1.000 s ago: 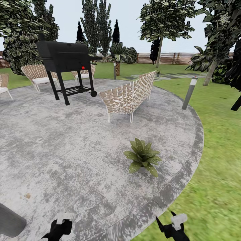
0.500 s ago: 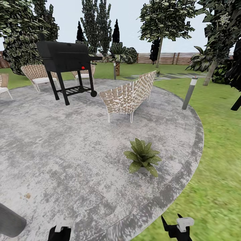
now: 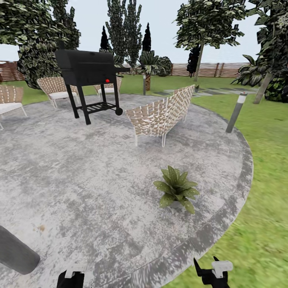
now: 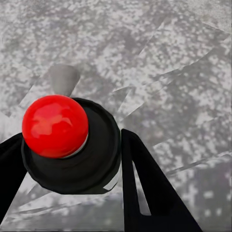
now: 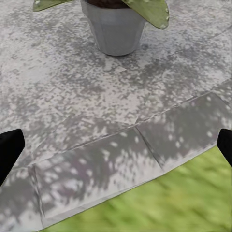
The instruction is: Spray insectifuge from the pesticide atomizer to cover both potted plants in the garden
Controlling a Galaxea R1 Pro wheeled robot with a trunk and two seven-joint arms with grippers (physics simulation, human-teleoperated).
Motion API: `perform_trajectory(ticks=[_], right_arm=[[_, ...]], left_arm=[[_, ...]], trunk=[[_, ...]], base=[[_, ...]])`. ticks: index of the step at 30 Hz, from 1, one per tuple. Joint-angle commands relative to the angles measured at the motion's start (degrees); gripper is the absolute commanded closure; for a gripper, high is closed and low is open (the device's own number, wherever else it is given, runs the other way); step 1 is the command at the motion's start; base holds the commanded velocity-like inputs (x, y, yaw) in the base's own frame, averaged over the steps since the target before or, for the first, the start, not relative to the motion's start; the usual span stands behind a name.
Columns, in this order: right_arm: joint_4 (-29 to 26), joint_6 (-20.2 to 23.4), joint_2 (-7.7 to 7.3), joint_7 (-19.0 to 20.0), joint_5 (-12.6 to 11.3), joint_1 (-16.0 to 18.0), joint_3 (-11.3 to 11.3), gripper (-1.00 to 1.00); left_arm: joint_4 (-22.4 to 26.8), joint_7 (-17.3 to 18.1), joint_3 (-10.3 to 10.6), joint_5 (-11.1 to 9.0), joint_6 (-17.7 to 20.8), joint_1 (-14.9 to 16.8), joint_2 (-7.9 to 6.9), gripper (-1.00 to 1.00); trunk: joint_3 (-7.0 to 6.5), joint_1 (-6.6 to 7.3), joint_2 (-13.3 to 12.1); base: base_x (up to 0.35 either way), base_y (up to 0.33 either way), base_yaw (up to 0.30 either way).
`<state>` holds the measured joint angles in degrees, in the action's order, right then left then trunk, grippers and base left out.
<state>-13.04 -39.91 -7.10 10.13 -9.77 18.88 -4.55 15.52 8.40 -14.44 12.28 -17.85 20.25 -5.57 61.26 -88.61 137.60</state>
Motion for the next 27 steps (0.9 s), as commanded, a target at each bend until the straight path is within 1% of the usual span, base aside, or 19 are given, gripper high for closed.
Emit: perform_trajectory(ticks=[1,4,7,11,20,27], right_arm=[[0.1,-0.2,0.00,0.1,-0.6,0.0,-0.5,-1.00],[0.1,-0.2,0.32,0.1,-0.6,0.0,-0.5,-1.00],[0.2,-0.2,0.99,0.1,-0.5,0.0,-0.5,-1.00],[0.2,-0.2,1.12,0.2,-0.5,0.0,-0.5,-1.00],[0.2,-0.2,1.13,0.2,-0.3,0.0,-0.5,-1.00],[0.2,-0.2,1.78,0.2,-0.3,0.0,-0.6,-1.00]], left_arm=[[-0.1,0.3,-0.5,0.5,-0.2,0.1,0.03,1.00],[0.0,0.3,-0.5,0.5,-0.3,0.1,0.05,1.00],[0.0,0.3,-0.4,0.5,-0.3,0.1,0.11,1.00],[0.0,0.4,-0.4,0.5,-0.4,0.1,0.12,1.00],[-0.1,0.4,-0.5,0.5,-0.4,0.0,0.11,1.00],[-0.1,0.4,-0.5,0.5,-0.4,0.0,0.12,1.00]], trunk=[[0.05,0.01,0.0],[0.05,0.01,0.0],[0.05,0.01,0.0],[0.05,0.01,0.0],[-1.61,1.99,-3.6],[-3.13,3.53,-6.4]], base=[[0.000,0.000,0.256],[0.000,0.000,0.257],[0.000,0.000,0.258],[0.000,0.000,0.258],[0.000,0.000,0.259],[0.000,0.000,0.259]])
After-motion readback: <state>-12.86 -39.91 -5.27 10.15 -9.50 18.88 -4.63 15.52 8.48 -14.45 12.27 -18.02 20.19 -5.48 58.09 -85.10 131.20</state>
